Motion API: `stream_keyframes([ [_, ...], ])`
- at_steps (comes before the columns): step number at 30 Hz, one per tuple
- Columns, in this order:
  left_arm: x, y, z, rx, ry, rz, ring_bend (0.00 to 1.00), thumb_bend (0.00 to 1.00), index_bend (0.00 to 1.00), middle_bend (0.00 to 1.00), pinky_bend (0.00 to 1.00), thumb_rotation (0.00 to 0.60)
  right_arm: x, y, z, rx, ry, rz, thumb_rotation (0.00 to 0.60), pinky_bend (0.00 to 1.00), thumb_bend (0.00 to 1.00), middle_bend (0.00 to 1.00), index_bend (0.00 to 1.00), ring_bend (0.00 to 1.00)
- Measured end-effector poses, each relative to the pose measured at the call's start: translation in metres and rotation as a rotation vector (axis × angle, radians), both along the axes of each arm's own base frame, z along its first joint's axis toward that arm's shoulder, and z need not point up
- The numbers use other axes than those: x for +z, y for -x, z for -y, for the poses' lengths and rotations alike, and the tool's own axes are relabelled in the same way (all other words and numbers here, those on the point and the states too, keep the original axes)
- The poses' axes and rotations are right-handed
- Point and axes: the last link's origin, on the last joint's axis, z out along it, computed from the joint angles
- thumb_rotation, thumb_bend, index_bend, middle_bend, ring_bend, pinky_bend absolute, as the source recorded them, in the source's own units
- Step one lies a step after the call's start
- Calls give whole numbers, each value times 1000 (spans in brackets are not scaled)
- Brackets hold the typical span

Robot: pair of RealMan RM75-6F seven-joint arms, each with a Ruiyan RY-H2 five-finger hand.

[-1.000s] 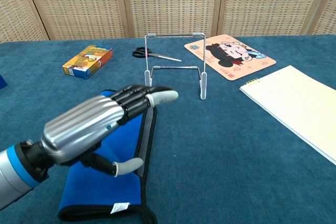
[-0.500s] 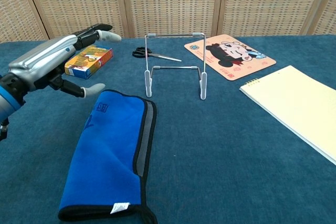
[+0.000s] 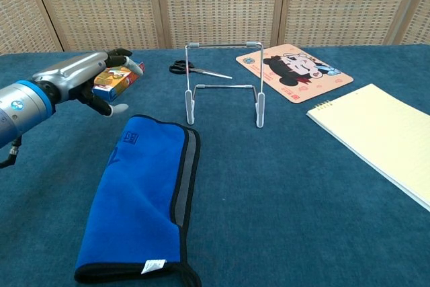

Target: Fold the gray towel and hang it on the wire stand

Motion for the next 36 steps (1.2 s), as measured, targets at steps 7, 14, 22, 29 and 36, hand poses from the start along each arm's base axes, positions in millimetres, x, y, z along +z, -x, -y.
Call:
stream_keyframes([
  [7, -15, 3, -5, 68, 19, -35, 0, 329, 420, 0, 0, 600, 0, 2, 2, -10, -1, 6, 600, 0, 0, 0, 0, 0],
  [14, -18, 0, -11, 103, 10, -77, 0, 340, 414, 0, 0, 600, 1, 3, 3, -13, 0, 10, 600, 0, 0, 0, 0, 0],
  [22, -26, -4, -13, 149, 26, -89, 0, 340, 398, 0, 0, 600, 1, 3, 3, -14, -1, 10, 600, 0, 0, 0, 0, 0],
  [29, -30, -5, -14, 178, 34, -96, 0, 341, 393, 0, 0, 600, 0, 3, 3, -13, -5, 6, 600, 0, 0, 0, 0, 0],
  [36, -36, -4, -16, 238, 52, -132, 0, 342, 386, 0, 0, 600, -1, 2, 2, -10, -6, 2, 600, 0, 0, 0, 0, 0],
])
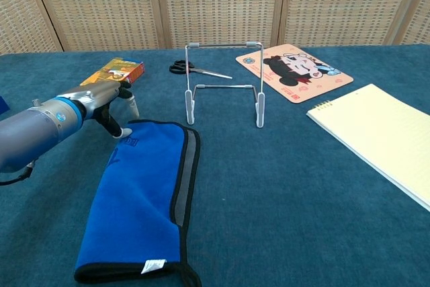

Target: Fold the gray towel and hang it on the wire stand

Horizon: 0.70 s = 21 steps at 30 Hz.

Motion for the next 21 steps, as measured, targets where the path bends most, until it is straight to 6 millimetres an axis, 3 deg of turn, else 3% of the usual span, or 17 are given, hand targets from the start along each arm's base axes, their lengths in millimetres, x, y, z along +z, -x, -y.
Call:
stream_keyframes([
  [21, -11, -4, 4, 13, 47, 5, 0, 347, 455, 0, 0, 600, 1, -1, -1, 1, -1, 11, 600, 0, 0, 0, 0, 0],
])
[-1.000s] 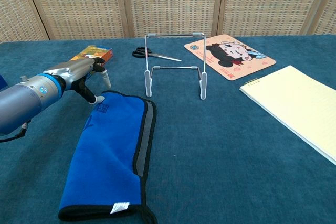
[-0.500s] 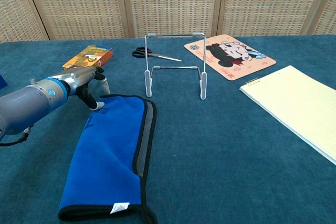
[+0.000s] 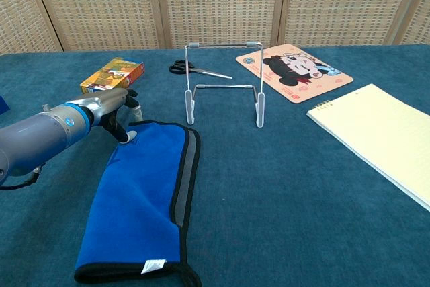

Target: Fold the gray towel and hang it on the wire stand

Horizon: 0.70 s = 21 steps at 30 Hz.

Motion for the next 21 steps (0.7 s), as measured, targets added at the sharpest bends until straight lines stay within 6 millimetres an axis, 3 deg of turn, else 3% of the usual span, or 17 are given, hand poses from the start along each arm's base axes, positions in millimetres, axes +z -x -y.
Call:
stream_keyframes([
  [4, -2, 1, 2, 10, 10, -7, 0, 350, 496, 0, 0, 600, 0, 0, 0, 0, 0, 3, 600, 0, 0, 0, 0, 0],
  [16, -2, -2, 6, 18, 15, 6, 0, 357, 804, 0, 0, 600, 1, -1, -1, 3, -1, 6, 600, 0, 0, 0, 0, 0],
  [21, 0, -3, 10, 9, 10, 4, 0, 359, 858, 0, 0, 600, 1, -1, -1, 3, -2, 7, 600, 0, 0, 0, 0, 0],
])
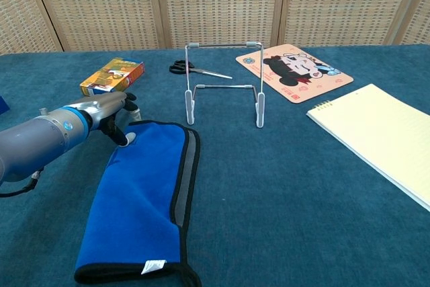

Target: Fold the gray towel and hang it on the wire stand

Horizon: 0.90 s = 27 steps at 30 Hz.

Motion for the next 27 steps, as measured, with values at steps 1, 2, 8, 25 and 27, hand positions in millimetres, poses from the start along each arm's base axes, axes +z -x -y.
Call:
stream_keyframes([
  [1, 0, 0, 1, 0, -1, 0, 0, 360, 865, 0, 0, 600, 0, 0, 0, 1, 0, 0, 600, 0, 0, 0, 0, 0],
  [2, 1, -1, 1, 0, -2, 2, 0, 361, 869, 0, 0, 600, 0, 0, 0, 2, 1, 0, 600, 0, 0, 0, 0, 0],
  [8, 6, -1, 4, -2, -10, 7, 0, 362, 909, 0, 0, 600, 1, -1, -1, 3, 3, 4, 600, 0, 0, 0, 0, 0],
  [25, 18, -1, 12, -54, -38, 9, 0, 449, 910, 0, 0, 600, 1, -2, -1, 8, 0, 8, 600, 0, 0, 0, 0, 0],
  [27, 20, -1, 13, -68, -41, 15, 0, 453, 910, 0, 0, 600, 1, -2, -1, 8, 0, 9, 600, 0, 0, 0, 0, 0],
])
